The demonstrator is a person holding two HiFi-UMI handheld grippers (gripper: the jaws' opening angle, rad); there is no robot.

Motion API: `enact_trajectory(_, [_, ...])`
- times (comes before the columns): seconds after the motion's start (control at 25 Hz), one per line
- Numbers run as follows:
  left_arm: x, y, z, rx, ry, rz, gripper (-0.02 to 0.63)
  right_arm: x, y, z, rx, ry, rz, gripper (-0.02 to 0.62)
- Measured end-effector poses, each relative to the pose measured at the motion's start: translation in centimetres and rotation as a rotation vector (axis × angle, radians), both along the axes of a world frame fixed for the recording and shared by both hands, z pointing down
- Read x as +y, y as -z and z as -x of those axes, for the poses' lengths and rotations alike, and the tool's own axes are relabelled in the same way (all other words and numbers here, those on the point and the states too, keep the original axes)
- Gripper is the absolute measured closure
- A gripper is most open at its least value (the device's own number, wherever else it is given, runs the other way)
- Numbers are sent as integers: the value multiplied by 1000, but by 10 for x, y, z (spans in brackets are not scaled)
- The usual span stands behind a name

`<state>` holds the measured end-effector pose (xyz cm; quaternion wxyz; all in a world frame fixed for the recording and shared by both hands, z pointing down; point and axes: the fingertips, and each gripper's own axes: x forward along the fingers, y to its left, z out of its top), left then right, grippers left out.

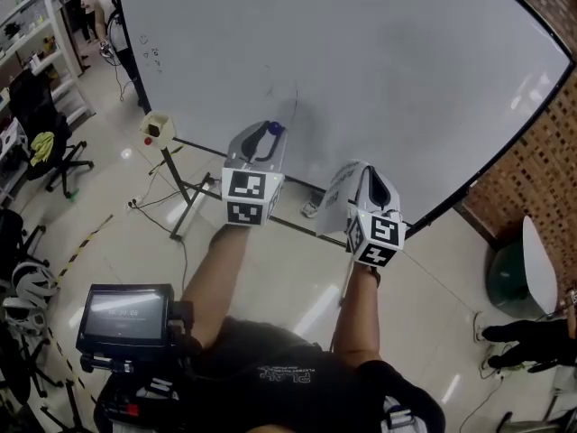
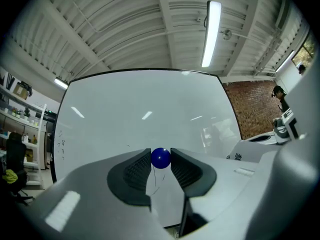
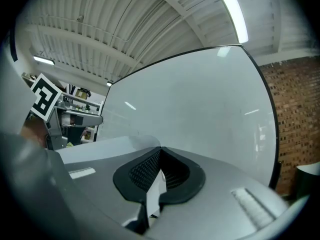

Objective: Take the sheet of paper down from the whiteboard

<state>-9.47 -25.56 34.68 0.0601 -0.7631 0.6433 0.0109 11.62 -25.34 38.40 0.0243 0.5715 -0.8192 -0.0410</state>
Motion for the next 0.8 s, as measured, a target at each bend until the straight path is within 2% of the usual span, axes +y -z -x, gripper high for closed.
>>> enact_trajectory(0.16, [11, -6, 4, -29, -38, -7, 482, 12, -3, 9, -4, -39, -25, 583])
enact_trajectory(0.36, [19, -13, 24, -30, -45, 3, 482, 17, 0, 27, -33, -69, -45, 583])
enact_trajectory(0.52, [21, -18, 35, 6, -55, -5, 482, 20, 0, 39, -40, -76, -43, 583])
enact_trajectory(0.8, [27, -13, 32, -27, -54, -19, 482, 24, 7, 54, -46, -67, -53, 583])
